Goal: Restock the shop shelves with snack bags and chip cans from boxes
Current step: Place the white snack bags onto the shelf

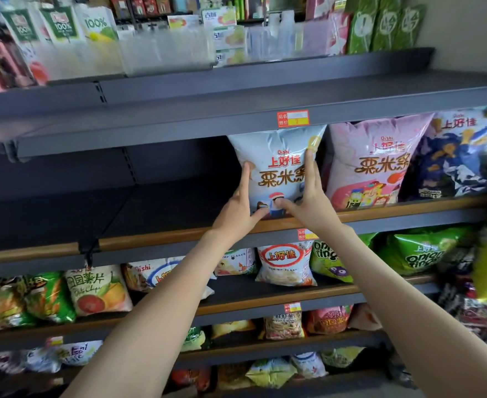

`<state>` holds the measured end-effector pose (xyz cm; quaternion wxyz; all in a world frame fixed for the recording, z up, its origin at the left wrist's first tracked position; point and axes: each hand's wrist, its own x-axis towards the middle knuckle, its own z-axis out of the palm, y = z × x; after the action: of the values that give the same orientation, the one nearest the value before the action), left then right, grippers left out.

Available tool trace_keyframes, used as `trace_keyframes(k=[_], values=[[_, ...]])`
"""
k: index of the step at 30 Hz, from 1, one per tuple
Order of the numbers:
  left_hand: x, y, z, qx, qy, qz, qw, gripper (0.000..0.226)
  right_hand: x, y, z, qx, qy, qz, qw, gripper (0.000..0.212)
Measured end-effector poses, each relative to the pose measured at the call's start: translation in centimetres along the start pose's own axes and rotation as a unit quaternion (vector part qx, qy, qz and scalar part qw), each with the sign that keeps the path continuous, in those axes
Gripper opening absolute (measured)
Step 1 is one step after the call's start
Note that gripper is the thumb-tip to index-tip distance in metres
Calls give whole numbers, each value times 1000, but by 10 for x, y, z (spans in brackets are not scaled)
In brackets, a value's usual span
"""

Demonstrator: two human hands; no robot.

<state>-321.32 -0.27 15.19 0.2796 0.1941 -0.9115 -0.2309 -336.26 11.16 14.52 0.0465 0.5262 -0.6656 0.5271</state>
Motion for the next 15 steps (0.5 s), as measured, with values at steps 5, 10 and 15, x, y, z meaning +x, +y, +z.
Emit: trace_keyframes(k=[5, 10, 15], values=[[2, 3, -3, 22, 21, -2, 1000, 105, 6, -2, -3, -2, -18, 21, 1000, 119], [1, 1, -2, -41, -2, 4, 999, 108, -3, -3, -11, -19, -27, 26, 999, 109], [2, 1, 7, -41, -3, -19, 999, 109, -7, -4, -8, -25, -31, 48, 998, 106]])
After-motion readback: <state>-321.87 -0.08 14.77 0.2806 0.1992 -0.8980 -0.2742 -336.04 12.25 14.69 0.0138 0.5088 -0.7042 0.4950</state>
